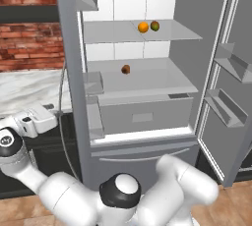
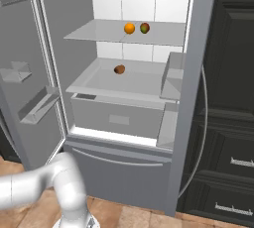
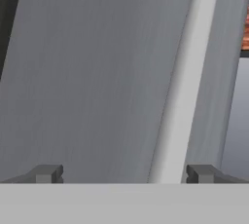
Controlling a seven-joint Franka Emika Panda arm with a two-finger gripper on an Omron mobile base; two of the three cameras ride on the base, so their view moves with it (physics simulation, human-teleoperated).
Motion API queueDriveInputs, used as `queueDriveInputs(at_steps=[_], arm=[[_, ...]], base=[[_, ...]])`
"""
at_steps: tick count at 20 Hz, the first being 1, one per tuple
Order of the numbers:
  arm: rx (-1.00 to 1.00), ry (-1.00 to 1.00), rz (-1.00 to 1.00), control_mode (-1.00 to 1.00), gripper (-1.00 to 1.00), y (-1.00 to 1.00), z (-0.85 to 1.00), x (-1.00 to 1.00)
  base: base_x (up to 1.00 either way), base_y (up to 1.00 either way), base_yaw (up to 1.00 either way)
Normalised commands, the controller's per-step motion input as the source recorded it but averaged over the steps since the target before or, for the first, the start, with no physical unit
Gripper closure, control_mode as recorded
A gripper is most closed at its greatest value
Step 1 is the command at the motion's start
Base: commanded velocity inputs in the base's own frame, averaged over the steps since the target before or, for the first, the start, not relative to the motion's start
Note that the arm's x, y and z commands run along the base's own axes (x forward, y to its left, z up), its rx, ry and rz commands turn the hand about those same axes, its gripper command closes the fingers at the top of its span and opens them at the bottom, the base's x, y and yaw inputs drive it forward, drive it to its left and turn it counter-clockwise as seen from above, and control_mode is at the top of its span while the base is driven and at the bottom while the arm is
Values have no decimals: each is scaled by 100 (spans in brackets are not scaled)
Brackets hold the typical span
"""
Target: Place the orange in the correct fridge rack based on whether it is a fruit or vegetable. Finally, close the fridge door.
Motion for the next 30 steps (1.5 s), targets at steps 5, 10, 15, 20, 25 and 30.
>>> queueDriveInputs(at_steps=[5, 10, 15, 20, 25, 30], arm=[[3, -10, 0, -100, -100, -93, 3, 0], [2, -14, 0, -100, -100, -100, 5, 0], [0, -11, 0, -100, -100, -100, 0, 1], [0, -10, 2, -100, -100, -100, 0, 0], [0, -7, 3, -100, -100, -100, 7, 18], [0, -5, 19, -100, -100, -93, 25, 4]], base=[[0, 0, 0], [0, 0, 0], [0, 0, 0], [0, 0, 0], [0, 0, 0], [0, 0, 0]])
